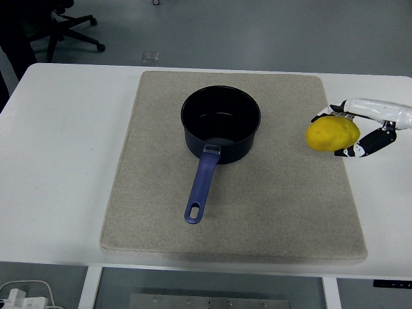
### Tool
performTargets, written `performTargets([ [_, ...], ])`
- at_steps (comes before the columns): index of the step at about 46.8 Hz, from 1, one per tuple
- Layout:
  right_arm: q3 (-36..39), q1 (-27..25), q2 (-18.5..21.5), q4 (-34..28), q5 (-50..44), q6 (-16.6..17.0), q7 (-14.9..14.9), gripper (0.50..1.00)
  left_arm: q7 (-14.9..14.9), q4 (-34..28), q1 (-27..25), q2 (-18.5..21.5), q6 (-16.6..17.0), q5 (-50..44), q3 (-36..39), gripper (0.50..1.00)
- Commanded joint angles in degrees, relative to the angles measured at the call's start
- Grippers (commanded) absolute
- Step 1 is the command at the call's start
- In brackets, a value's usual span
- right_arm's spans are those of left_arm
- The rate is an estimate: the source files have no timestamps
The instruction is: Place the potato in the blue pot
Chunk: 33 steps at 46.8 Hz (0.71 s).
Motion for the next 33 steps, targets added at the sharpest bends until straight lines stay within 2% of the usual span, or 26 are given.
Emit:
performTargets([
  [1, 0.0, 3.2, 0.1, -1.3, 1.1, 1.6, 0.0, 0.500, 0.0, 0.0, 0.0, 0.0, 0.0, 0.0, 0.0, 0.996],
  [9, 0.0, 7.9, 0.8, -6.0, 3.1, 5.6, 0.0, 0.500, 0.0, 0.0, 0.0, 0.0, 0.0, 0.0, -0.1, 0.994],
  [18, 0.0, 10.0, 2.7, -6.9, 3.4, 5.9, -0.1, 0.500, 0.0, 0.0, 0.0, 0.0, 0.0, 0.0, -0.1, 0.996],
  [26, 0.0, 10.6, 7.7, -7.2, 3.4, 5.8, -0.7, 0.500, 0.0, 0.0, 0.0, 0.0, 0.0, 0.0, 0.0, 0.994],
  [33, -0.6, 12.5, 14.1, -9.1, 3.4, 5.9, -0.8, 0.500, 0.0, 0.0, 0.0, 0.0, 0.0, 0.0, 0.0, 0.994],
])
